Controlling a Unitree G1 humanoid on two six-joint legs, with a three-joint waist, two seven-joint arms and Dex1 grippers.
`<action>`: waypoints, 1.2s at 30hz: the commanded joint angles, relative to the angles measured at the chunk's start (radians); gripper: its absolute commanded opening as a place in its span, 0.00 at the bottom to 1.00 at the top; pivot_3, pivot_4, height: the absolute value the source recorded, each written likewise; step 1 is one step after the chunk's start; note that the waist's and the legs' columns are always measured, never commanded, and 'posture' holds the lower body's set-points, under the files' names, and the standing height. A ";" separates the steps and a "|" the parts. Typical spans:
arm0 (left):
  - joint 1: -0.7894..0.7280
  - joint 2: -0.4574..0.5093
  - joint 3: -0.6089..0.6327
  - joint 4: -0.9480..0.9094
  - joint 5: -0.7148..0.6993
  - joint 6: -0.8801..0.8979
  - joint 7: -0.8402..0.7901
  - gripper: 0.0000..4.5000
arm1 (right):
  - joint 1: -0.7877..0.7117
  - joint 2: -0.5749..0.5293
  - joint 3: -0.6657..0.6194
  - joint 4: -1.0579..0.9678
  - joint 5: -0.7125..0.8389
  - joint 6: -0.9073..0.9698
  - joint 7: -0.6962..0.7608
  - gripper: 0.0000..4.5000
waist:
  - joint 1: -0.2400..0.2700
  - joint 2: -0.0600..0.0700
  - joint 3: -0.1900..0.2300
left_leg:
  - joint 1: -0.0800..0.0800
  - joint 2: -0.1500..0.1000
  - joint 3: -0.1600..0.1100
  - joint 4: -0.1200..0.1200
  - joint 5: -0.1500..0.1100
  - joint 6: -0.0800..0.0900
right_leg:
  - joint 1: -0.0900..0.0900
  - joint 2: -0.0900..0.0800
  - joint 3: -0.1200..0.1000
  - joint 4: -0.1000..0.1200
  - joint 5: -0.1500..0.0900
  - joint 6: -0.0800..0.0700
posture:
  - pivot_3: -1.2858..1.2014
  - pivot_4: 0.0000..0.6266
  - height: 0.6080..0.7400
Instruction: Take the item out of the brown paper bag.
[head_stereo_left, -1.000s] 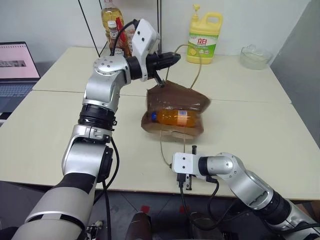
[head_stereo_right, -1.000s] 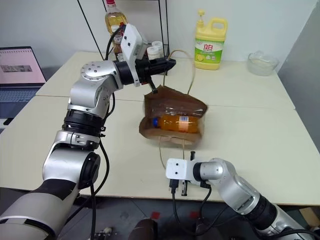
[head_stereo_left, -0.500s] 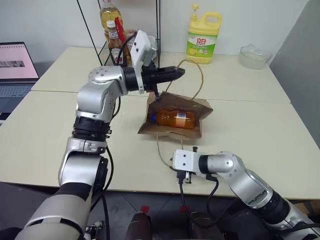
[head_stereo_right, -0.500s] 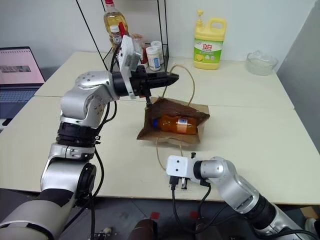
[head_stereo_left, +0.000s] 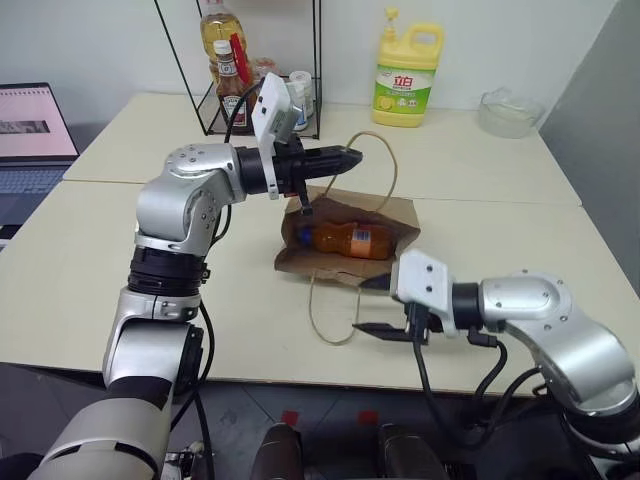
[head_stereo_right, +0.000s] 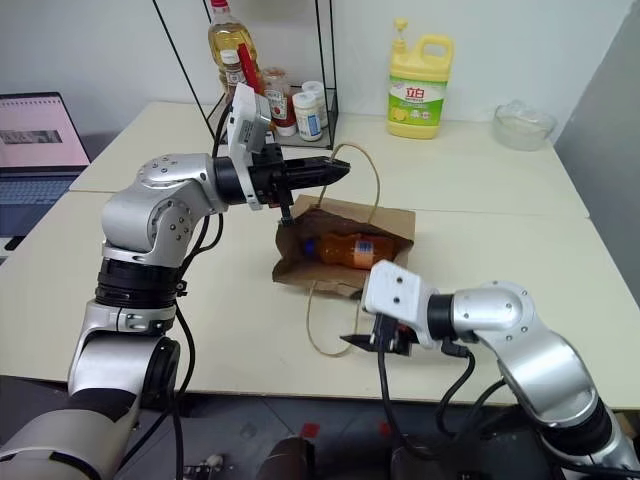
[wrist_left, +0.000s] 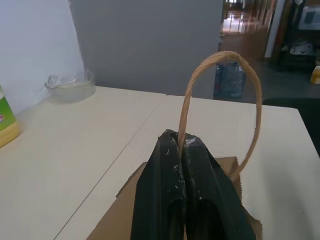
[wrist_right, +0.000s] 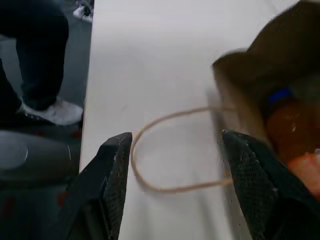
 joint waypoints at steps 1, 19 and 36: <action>-0.036 -0.003 0.038 -0.004 -0.033 0.016 0.010 0.00 | -0.060 0.063 0.058 0.067 -0.028 0.001 -0.125 0.66 | 0.000 0.000 0.000 | 0.000 0.000 0.000 0.000 0.000 0.000 | 0.000 0.000 0.000 0.000 0.000 0.000 | 0.52 0.24 1.00; -0.075 0.011 0.069 0.031 -0.072 0.095 0.034 0.00 | -0.323 0.242 0.358 0.631 -0.381 -0.256 -0.430 0.66 | -0.003 0.002 0.001 | -0.003 0.000 0.000 -0.001 0.000 0.000 | -0.005 0.000 0.000 0.001 0.000 0.000 | 0.52 0.24 1.00; -0.075 0.007 0.065 0.025 -0.068 0.081 0.038 0.00 | -0.468 0.266 0.515 0.945 -0.611 -0.408 -0.334 0.99 | -0.009 0.002 0.001 | -0.004 0.000 0.000 -0.001 0.001 -0.002 | -0.007 0.000 0.000 0.001 0.000 0.000 | 0.52 0.24 1.00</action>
